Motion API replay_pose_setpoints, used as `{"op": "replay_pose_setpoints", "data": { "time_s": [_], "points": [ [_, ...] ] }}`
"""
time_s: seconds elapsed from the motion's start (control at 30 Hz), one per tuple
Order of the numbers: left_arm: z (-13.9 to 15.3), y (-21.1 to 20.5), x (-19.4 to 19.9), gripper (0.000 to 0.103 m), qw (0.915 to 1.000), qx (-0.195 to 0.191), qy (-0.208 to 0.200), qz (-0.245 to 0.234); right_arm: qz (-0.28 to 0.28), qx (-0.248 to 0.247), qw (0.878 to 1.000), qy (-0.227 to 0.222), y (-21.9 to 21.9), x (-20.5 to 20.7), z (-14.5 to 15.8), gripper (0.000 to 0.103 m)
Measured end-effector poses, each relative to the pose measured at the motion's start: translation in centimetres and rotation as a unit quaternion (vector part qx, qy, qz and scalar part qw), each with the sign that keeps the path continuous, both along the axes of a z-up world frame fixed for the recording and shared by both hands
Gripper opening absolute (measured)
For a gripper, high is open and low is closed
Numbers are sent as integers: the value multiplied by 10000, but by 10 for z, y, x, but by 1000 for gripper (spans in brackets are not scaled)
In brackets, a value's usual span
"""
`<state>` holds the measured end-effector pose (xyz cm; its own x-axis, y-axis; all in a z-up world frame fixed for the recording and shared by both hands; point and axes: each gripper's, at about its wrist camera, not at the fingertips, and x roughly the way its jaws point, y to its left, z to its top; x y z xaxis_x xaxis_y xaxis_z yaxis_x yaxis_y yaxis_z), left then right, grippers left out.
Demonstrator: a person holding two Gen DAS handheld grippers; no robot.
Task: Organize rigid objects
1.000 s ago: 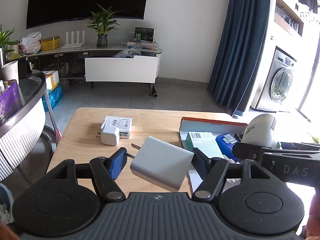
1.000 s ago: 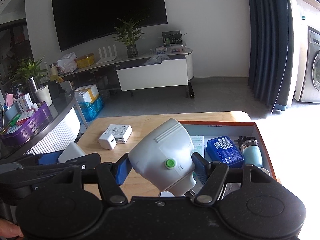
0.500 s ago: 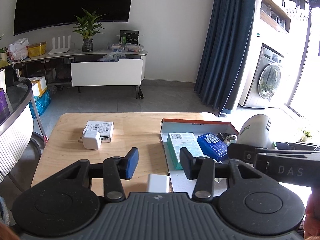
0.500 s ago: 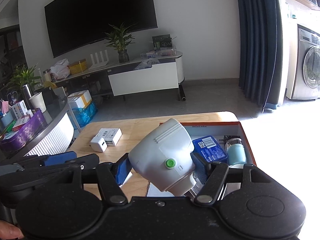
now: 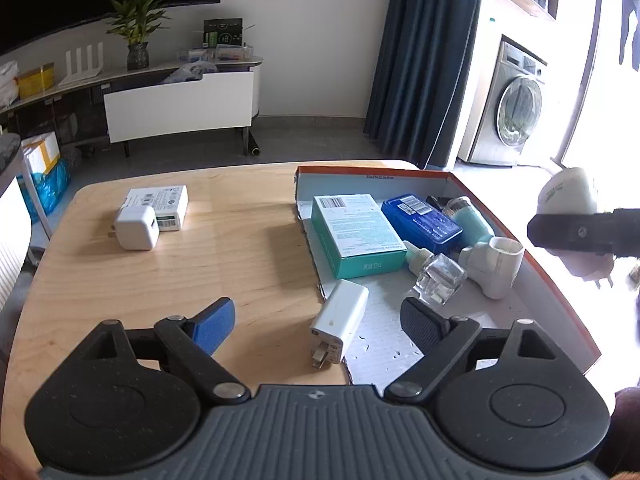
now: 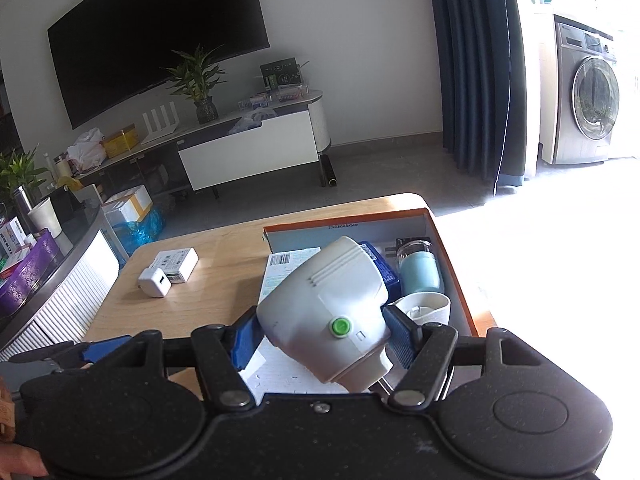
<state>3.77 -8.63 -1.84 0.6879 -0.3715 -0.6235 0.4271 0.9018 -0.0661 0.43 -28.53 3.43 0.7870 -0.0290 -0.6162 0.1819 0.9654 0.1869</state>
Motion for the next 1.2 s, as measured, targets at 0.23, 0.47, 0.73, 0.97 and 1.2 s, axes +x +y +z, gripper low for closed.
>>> {"op": "replay_pose_setpoints", "data": {
  "time_s": [0.23,0.47,0.73,0.97,1.2],
  "points": [
    [-35,-26,28,54,9984,411,266,-296,-190,66,9998,15,-14,-5,-4,79],
    [-29,-17,21,26,9991,146,356,-178,-261,106,9996,64,-22,-6,-11,79],
    [-7,-12,3,27,9993,301,153,-174,-138,127,9998,121,-16,-7,-13,79],
    [-17,3,-6,27,9993,142,306,-157,-133,138,9998,97,-14,-12,-12,79],
    [-37,5,-3,30,9979,351,532,-61,-58,151,9998,100,-10,-14,-11,79]
  ]
}}
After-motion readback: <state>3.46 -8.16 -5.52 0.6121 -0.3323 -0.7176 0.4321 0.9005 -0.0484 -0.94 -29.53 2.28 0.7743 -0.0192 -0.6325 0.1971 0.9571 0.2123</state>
